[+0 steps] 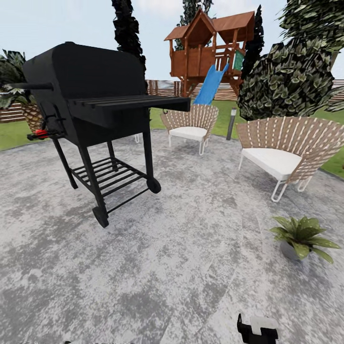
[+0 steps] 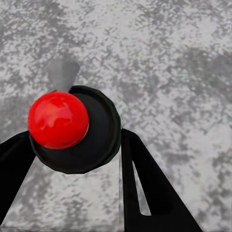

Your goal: Pick up the pesticide atomizer in the garden and spray insectifuge to fully cover both potted plants in the garden.

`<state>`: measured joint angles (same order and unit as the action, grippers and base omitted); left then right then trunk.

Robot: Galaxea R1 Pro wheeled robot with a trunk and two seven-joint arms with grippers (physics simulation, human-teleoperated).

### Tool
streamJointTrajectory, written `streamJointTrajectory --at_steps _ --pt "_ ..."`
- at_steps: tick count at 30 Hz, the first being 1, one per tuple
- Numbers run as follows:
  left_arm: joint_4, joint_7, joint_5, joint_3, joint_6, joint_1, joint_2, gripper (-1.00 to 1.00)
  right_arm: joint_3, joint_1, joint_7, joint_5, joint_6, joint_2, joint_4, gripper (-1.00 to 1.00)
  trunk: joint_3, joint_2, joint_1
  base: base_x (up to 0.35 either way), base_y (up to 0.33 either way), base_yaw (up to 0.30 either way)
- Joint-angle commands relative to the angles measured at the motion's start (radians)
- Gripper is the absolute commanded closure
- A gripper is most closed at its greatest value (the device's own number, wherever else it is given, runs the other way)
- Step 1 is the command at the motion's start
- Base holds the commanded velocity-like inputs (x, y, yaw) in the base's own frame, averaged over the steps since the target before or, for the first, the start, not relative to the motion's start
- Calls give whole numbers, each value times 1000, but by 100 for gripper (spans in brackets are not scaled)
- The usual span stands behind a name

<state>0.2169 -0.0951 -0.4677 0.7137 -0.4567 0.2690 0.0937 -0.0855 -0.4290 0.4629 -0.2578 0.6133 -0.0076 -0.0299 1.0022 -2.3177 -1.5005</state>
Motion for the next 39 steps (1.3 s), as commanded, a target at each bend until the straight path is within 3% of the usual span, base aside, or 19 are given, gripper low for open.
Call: streamJointTrajectory --at_steps 1,10,19,39 --pt "-1 -9 -1 9 -2 1 0 100 -8 0 3 -11 2 0 1 -100 0 0 0 0 0 257" --pt "-1 -9 -2 9 -2 1 -2 100 -8 0 2 -11 3 0 1 -100 -5 0 0 3 0 262" --pt "-1 -8 0 9 -2 1 -1 100 -8 0 2 -12 3 0 1 -100 -10 0 0 224 0 268" --pt "-1 -9 -2 9 -2 1 -1 100 -8 0 2 -12 2 1 1 -100 -12 0 0 5 0 277"
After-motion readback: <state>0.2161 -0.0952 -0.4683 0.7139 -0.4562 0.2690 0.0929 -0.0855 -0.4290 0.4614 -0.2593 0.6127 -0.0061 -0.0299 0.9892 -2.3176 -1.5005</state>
